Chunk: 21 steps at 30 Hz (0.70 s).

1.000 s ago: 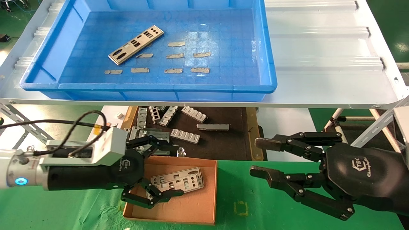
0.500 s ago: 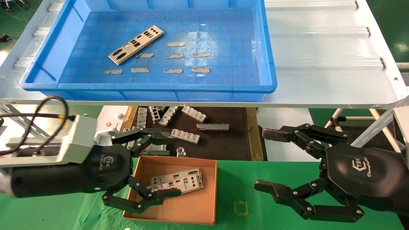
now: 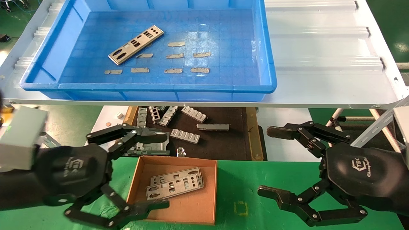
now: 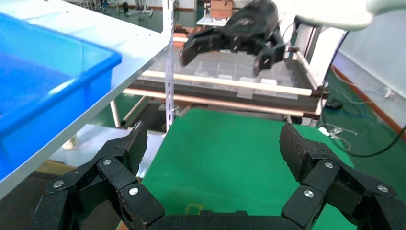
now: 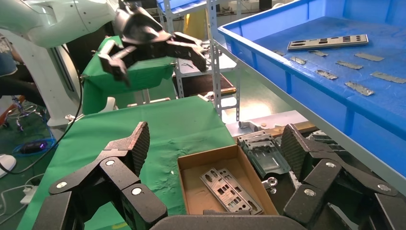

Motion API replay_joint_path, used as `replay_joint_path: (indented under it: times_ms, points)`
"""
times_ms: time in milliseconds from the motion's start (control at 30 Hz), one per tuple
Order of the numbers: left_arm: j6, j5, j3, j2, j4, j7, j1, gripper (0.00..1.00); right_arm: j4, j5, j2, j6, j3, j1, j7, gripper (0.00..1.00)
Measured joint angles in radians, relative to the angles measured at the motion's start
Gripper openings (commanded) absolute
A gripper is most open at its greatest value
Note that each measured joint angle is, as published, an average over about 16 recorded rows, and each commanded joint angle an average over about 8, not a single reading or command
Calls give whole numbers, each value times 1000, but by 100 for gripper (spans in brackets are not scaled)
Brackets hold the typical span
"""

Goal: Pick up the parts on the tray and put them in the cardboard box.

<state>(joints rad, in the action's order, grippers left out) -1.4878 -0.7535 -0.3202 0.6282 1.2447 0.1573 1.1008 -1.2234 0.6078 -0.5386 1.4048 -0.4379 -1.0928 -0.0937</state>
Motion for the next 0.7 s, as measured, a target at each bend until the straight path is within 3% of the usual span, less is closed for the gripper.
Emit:
replay_joint_path:
  times_ms: [300,700]
  points:
    - [-11,31,52,-22,50,35,-34,100,0,0,0,0,0,0,0,100]
    - [-11,29,49,-21,47,34,-32,100,0,0,0,0,0,0,0,100]
